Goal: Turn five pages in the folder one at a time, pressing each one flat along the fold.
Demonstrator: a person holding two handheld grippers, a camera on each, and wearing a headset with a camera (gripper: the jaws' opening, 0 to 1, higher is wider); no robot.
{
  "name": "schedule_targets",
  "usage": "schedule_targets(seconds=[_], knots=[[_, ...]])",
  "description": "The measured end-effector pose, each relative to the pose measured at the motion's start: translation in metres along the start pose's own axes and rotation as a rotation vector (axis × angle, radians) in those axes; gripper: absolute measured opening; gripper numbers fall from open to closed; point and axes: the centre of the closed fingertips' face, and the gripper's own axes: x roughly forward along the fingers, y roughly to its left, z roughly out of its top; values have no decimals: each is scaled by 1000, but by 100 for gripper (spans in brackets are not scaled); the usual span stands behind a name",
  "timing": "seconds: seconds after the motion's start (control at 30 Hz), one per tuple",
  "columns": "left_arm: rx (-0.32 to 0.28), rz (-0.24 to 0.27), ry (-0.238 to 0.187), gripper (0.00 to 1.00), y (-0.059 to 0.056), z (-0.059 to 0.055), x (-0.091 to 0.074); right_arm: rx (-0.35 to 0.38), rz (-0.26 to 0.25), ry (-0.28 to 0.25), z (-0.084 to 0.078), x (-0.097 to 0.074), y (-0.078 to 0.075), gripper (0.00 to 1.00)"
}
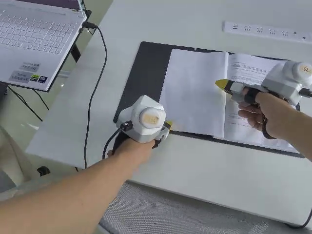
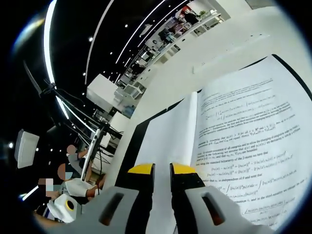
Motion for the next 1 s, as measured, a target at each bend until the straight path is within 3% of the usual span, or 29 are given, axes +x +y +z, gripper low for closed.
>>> schedule_targets(seconds=[0.13,0.27,0.4,0.53,0.67,0.93,1.0], knots=[[-6,5,-14,16,0,-1,1,35,-4,-10,8,8,-14,0],[-1,8,-19,16,0,-1,1,94,-2,-64,24,18,-21,0],[9,9,-17,16,0,-1,2,150,-3,-76,36,29,-26,0],[-1,12,-30,16,-1,-1,1,83,-47,-55,50,44,-30,0],[4,10,-28,16,-1,-1,0,137,-57,-92,62,54,-39,0],[3,13,-37,16,-1,-1,0,154,-75,-145,89,74,-48,0],[6,12,-34,16,-2,-1,0,193,-84,-167,97,77,-52,0]])
